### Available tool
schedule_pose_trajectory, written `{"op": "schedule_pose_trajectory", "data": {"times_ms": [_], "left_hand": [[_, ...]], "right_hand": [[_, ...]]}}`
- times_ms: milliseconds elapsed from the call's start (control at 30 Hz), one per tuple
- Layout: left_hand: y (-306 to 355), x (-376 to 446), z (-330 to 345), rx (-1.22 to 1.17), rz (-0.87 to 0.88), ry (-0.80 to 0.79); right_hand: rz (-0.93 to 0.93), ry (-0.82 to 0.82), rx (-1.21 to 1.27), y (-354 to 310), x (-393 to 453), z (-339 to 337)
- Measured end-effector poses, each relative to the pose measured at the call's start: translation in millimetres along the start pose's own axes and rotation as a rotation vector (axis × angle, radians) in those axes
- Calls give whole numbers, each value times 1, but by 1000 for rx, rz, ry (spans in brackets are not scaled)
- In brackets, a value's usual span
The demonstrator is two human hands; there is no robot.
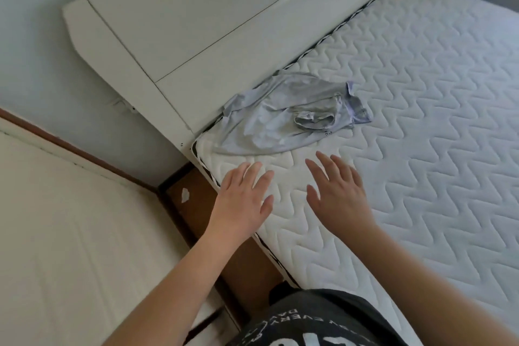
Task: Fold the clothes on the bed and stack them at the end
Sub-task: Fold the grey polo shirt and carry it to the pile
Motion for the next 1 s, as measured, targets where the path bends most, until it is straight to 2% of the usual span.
{"op": "schedule_pose_trajectory", "data": {"times_ms": [300,633,800,1000], "left_hand": [[-28,47,29,-19,36,-101],[-66,92,73,-15,152,-192],[-107,126,101,-77,197,-191],[-187,177,169,-118,279,-310]], "right_hand": [[9,-35,-18,-2,53,14],[112,-93,-15,-6,86,55],[195,-116,-19,-21,118,83],[322,-185,-47,-53,178,139]]}}
Point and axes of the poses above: each hand's wrist, its own x-axis towards the middle knuckle, its own z-axis out of the palm, y = z × x, the point moved 8 cm from there along x, towards the middle knuckle, and after that the axes turned 7 degrees about y, right-handed, at the moved point
